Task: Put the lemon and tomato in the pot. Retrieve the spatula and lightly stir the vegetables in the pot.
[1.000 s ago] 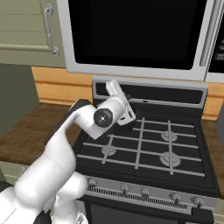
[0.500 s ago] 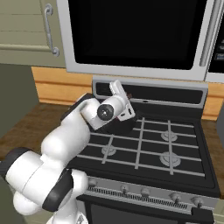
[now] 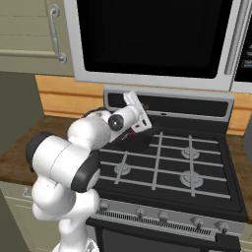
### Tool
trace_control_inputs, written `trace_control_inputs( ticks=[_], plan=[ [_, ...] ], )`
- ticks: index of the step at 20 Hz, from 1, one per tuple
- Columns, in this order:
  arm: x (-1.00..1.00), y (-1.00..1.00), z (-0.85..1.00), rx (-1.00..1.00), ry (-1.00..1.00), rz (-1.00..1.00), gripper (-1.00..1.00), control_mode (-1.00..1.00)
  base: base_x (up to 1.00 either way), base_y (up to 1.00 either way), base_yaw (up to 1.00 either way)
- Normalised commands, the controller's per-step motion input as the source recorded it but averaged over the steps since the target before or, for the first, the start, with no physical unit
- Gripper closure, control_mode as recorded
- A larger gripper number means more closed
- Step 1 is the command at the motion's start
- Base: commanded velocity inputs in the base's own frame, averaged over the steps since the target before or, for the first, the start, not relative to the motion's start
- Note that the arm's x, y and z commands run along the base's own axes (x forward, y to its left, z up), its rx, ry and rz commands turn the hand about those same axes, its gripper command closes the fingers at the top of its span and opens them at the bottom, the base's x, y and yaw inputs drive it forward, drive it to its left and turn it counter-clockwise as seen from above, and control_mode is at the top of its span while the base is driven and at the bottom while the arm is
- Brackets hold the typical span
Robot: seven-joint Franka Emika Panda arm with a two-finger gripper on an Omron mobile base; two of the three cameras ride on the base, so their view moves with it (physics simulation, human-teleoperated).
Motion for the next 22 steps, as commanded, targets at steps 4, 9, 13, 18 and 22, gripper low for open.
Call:
trace_control_inputs(
  ticks=[4, 9, 13, 18, 22],
  plan=[
    [0.4, 0.0, -0.32, -0.15, 0.0, -0.04, 1.0, -1.0, 0.0, 0.0, 0.0],
    [0.43, 0.0, -0.23, -0.14, 0.03, -0.04, 1.0, -1.0, 0.0, 0.0, 0.0],
    [0.51, 0.0, -0.08, -0.11, 0.16, -0.05, 1.0, -1.0, 0.0, 0.0, 0.0],
    [0.54, 0.01, 0.0, -0.12, 0.26, -0.03, 1.0, -1.0, 0.0, 0.0, 0.0],
    [0.44, 0.31, -0.07, -0.12, 0.18, 0.0, 1.0, -1.0, 0.0, 0.0, 0.0]
  ],
)
